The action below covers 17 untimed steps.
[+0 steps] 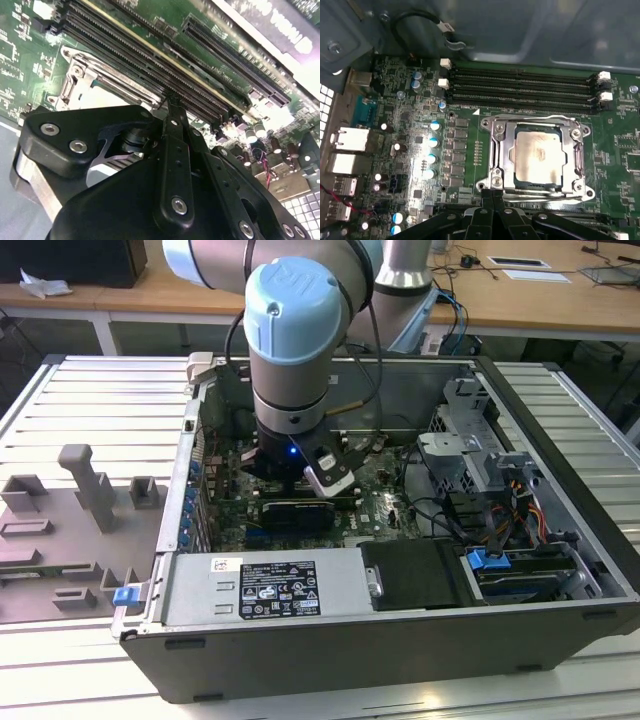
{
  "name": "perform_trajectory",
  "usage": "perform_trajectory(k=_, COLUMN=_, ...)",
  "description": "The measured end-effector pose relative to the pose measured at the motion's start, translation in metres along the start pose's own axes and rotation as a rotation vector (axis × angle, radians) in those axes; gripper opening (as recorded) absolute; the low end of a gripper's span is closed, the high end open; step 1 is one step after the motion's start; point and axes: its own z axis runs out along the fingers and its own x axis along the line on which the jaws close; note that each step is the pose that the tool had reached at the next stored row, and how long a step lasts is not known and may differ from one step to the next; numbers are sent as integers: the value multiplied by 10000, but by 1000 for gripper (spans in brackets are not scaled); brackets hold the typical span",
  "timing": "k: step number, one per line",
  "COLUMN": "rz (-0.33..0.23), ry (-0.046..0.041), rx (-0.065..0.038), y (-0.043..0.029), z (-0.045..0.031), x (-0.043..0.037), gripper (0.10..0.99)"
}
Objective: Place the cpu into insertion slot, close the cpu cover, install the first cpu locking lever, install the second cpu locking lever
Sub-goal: 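Install the second cpu locking lever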
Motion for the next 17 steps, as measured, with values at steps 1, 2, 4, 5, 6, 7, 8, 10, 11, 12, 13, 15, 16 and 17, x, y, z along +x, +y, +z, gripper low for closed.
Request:
perform_trajectory(k=1, rz=0, ry=-4, rx=-41, y=-1, z=4, x=6, gripper=106)
perform_trajectory(k=2, rz=-1, ry=-7, rx=-60, y=-2, z=10, x=13, gripper=106)
perform_trajectory(k=4, rz=1, ry=-10, rx=-97, y=-4, z=19, x=32, gripper=106)
perform_trajectory(k=5, rz=0, ry=-11, rx=-107, y=-4, z=22, x=34, gripper=106)
perform_trajectory(k=6, rz=-1, ry=-10, rx=-116, y=-6, z=27, x=36, gripper=106)
perform_trajectory(k=7, rz=-1, ry=-12, rx=-132, y=-9, z=36, x=38, gripper=106)
perform_trajectory(k=8, rz=1, ry=-11, rx=-147, y=-11, z=43, x=40, gripper=106)
perform_trajectory(k=10, rz=4, ry=-20, rx=-220, y=-13, z=60, x=42, gripper=106)
perform_trajectory(k=11, rz=3, ry=-23, rx=-251, y=-15, z=64, x=42, gripper=106)
perform_trajectory(k=12, rz=3, ry=-24, rx=-275, y=-15, z=64, x=43, gripper=106)
perform_trajectory(k=13, rz=4, ry=-26, rx=-301, y=-14, z=64, x=44, gripper=106)
perform_trajectory(k=15, rz=2, ry=-28, rx=-308, y=-12, z=57, x=45, gripper=106)
perform_trajectory(k=16, rz=3, ry=-27, rx=-306, y=-8, z=40, x=46, gripper=106)
perform_trajectory(k=17, rz=2, ry=-28, rx=-309, y=-3, z=25, x=45, gripper=106)
